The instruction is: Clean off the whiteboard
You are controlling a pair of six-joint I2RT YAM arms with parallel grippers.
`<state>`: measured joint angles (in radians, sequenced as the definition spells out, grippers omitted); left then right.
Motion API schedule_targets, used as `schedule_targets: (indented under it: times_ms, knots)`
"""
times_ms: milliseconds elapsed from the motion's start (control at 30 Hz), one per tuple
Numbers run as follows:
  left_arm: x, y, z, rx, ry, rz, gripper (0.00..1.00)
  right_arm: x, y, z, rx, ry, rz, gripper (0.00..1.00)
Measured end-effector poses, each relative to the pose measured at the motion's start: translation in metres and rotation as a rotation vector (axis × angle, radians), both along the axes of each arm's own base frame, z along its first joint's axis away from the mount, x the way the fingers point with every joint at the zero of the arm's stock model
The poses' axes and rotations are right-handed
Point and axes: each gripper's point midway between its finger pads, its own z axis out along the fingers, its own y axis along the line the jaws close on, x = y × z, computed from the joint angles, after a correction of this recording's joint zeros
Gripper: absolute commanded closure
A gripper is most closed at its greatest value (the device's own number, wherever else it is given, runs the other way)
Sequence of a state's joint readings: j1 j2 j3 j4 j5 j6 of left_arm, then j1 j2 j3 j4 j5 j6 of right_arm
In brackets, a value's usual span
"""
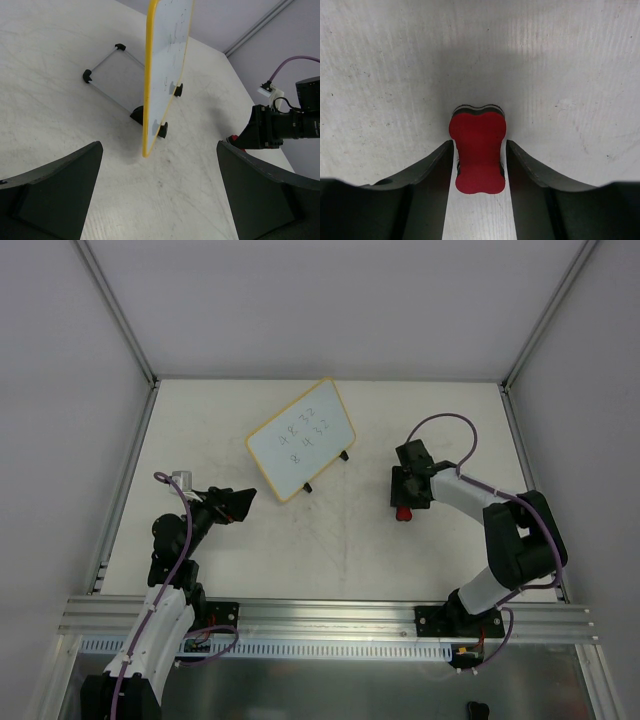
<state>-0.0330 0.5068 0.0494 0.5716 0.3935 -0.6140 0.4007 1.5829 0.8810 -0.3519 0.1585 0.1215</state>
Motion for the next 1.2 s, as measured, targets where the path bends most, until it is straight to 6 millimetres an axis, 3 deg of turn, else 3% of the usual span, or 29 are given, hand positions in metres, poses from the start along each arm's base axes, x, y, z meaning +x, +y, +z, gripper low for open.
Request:
schedule_targets:
  times_ms: [333, 767, 833, 900, 933, 1000, 1133, 1200]
  knots:
    - [0.000, 0.000, -0.003, 0.001, 0.010, 0.000, 0.01, 0.000, 0.003, 0.000, 0.007, 0.015, 0.008, 0.67]
    - [0.000, 0.000, -0.003, 0.001, 0.010, 0.000, 0.01, 0.003, 0.008, 0.000, 0.017, 0.018, 0.021, 0.69]
    - [0.000, 0.000, -0.002, 0.001, 0.009, 0.000, 0.01, 0.002, 0.012, 0.001, 0.018, 0.017, 0.035, 0.77]
    - [0.000, 0.000, -0.002, 0.002, 0.009, 0.000, 0.01, 0.001, 0.017, 0.003, 0.021, 0.016, 0.050, 0.77]
    - [0.000, 0.000, -0.002, 0.002, 0.009, 0.001, 0.01, 0.000, 0.020, 0.004, 0.024, 0.011, 0.058, 0.77]
    - [0.000, 0.000, -0.002, 0.003, 0.008, 0.001, 0.01, 0.000, 0.024, 0.011, 0.032, -0.007, 0.072, 0.86]
    - [0.001, 0.000, -0.002, 0.004, 0.007, 0.002, 0.01, 0.004, 0.033, 0.033, 0.060, -0.071, 0.096, 0.88]
    - [0.001, 0.000, -0.002, 0.004, 0.008, 0.002, 0.01, 0.007, 0.039, 0.045, 0.077, -0.101, 0.107, 1.00]
